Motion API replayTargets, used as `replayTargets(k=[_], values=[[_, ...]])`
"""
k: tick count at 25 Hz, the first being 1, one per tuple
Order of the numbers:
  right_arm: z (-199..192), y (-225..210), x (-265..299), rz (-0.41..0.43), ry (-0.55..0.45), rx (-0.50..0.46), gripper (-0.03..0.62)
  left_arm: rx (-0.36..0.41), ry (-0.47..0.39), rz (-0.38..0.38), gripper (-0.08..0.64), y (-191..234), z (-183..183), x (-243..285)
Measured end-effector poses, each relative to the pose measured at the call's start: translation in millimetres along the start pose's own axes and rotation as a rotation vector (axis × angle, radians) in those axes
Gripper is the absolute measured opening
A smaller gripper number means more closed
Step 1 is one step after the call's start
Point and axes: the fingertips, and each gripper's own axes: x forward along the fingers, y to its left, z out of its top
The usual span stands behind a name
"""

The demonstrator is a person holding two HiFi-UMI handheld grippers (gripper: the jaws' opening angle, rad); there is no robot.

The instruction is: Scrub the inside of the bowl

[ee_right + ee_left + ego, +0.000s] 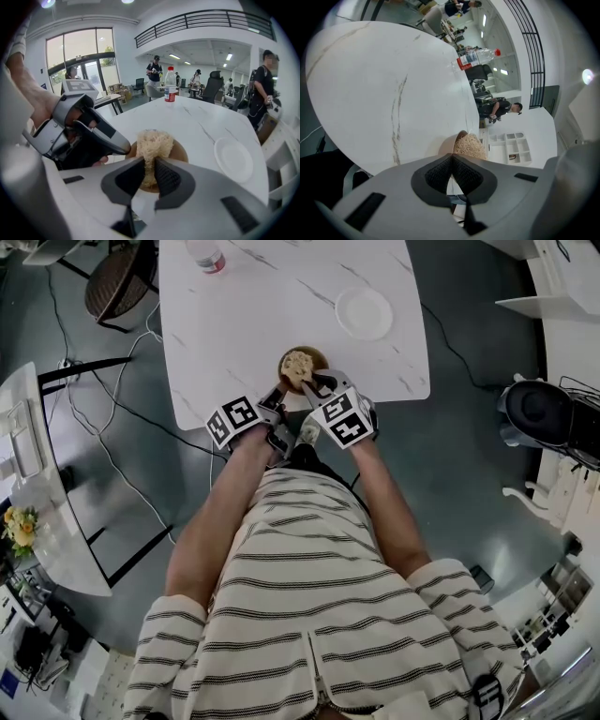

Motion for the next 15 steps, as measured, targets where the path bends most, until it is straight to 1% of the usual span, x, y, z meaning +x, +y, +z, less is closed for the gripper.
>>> replayTargets(k=[6,15], values=[[-1,-8,-1,-0.035,-0.007,0.007,0.069,-0.002,-0.005,0.000,0.008,2,1,0],[3,-15,-1,-0.059,-0.019,0.056,0.069,-0.008,0.004,-0.012,0.008,-2,-2,1]])
